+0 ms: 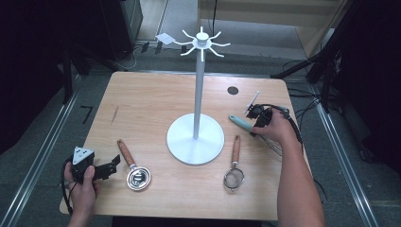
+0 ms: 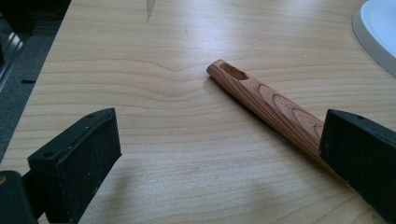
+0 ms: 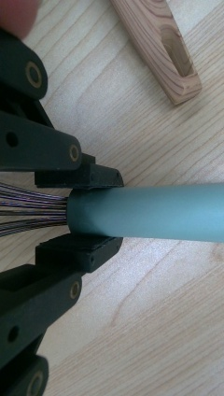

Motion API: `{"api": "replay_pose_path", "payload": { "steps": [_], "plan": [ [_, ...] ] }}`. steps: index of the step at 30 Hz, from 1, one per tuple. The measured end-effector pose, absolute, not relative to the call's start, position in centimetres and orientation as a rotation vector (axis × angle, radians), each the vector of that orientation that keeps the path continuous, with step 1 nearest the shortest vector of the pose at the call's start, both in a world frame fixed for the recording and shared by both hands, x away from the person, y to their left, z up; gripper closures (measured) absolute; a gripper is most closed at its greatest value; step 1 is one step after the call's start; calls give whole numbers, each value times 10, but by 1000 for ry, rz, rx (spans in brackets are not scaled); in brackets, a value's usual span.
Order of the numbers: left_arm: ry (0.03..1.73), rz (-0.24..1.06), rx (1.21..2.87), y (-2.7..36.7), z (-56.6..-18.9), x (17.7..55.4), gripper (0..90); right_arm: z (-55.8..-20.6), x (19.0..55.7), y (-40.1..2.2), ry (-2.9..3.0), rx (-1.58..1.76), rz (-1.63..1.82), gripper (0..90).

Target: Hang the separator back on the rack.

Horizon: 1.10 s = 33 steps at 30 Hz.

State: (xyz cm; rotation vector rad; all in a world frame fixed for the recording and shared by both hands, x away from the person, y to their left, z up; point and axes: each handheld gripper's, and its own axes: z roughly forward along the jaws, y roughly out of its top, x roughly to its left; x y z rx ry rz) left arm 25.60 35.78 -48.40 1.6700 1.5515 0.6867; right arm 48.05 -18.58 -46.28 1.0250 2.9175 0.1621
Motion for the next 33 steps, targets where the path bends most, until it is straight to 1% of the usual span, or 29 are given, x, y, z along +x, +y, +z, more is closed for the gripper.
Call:
{"api": "replay_pose_path", "payload": {
  "steps": [9,16,26,33],
  "plan": [
    [1554,688,1667,358,-484,256,0,-460,472,-188,2856,1014,195,709],
    [1557,690,1668,357,-484,256,0,-445,465,-186,2780,974,267,709],
    [1559,686,1671,358,-484,257,0,-427,460,-188,2713,987,451,709],
    [1560,685,1669,358,-484,257,0,-414,456,-192,2632,1009,655,710]
  ]
}}
